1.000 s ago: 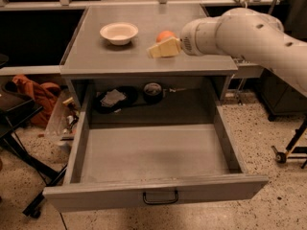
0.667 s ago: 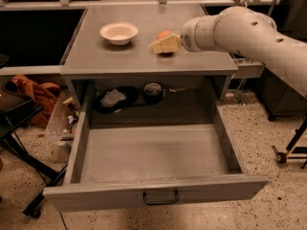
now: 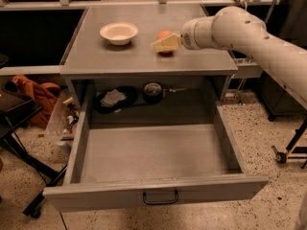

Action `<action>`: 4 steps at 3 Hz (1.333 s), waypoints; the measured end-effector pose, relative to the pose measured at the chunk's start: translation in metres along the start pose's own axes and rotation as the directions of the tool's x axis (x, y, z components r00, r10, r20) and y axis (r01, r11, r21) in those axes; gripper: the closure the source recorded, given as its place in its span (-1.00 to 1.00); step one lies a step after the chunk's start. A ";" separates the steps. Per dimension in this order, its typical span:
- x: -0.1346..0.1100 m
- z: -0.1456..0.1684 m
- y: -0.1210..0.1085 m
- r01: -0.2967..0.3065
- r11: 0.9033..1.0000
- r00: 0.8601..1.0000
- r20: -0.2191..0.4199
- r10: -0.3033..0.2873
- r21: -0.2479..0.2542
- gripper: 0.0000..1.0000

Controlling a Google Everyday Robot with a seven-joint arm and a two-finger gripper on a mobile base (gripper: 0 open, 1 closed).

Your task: Place orange into top drawer

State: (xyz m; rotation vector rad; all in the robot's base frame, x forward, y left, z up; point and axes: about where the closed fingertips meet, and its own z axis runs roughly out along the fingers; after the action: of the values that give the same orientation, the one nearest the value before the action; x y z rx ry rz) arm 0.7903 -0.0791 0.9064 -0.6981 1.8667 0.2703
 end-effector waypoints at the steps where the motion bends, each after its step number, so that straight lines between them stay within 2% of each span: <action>1: -0.001 0.022 -0.001 0.029 0.998 1.000 0.013 -0.029 -0.048 -1.00; 2: 0.001 0.042 -0.004 0.059 0.996 0.998 0.020 -0.057 -0.074 -1.00; 4: 0.007 0.075 -0.007 0.066 0.992 0.998 0.007 -0.066 -0.110 -1.00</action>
Offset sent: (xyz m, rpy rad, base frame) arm 0.0537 0.0213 -0.0243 -0.0316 -0.0358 0.1299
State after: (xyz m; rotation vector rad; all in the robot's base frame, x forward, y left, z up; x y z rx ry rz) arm 0.8507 -0.0505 0.8713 -0.8325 1.8325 0.3329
